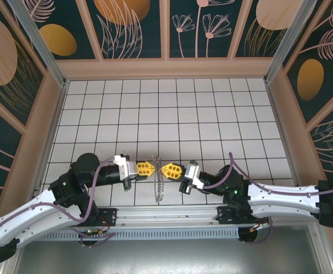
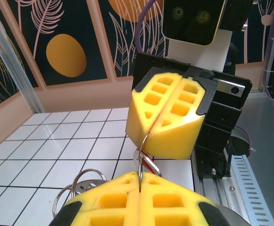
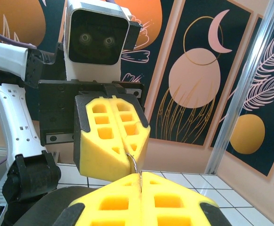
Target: Put the keys on the keyring
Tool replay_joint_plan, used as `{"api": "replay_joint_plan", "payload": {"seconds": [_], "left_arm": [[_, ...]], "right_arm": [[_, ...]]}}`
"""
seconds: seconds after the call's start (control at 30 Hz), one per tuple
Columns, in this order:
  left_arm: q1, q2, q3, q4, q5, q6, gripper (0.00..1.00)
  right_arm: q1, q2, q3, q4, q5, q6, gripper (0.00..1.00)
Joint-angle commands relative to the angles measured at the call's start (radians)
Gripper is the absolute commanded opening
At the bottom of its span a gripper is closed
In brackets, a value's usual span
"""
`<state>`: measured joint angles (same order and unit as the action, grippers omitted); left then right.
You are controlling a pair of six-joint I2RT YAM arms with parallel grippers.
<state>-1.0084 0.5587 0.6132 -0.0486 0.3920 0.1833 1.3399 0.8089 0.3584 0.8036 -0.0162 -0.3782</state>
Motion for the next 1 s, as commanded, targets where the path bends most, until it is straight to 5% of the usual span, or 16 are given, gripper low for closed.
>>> {"api": "replay_joint_plan", "payload": {"seconds": [0.0, 0.97], "left_arm": [[-0.003, -0.014, 0.003, 0.033, -0.022, 0.021, 0.0], [-0.004, -0.014, 0.003, 0.033, -0.018, 0.021, 0.0]], "right_arm": [[0.008, -0.005, 0.031, 0.001, 0.011, 0.024, 0.0], [0.004, 0.01, 0.032, 0.027, 0.055, 0.01, 0.0]]}}
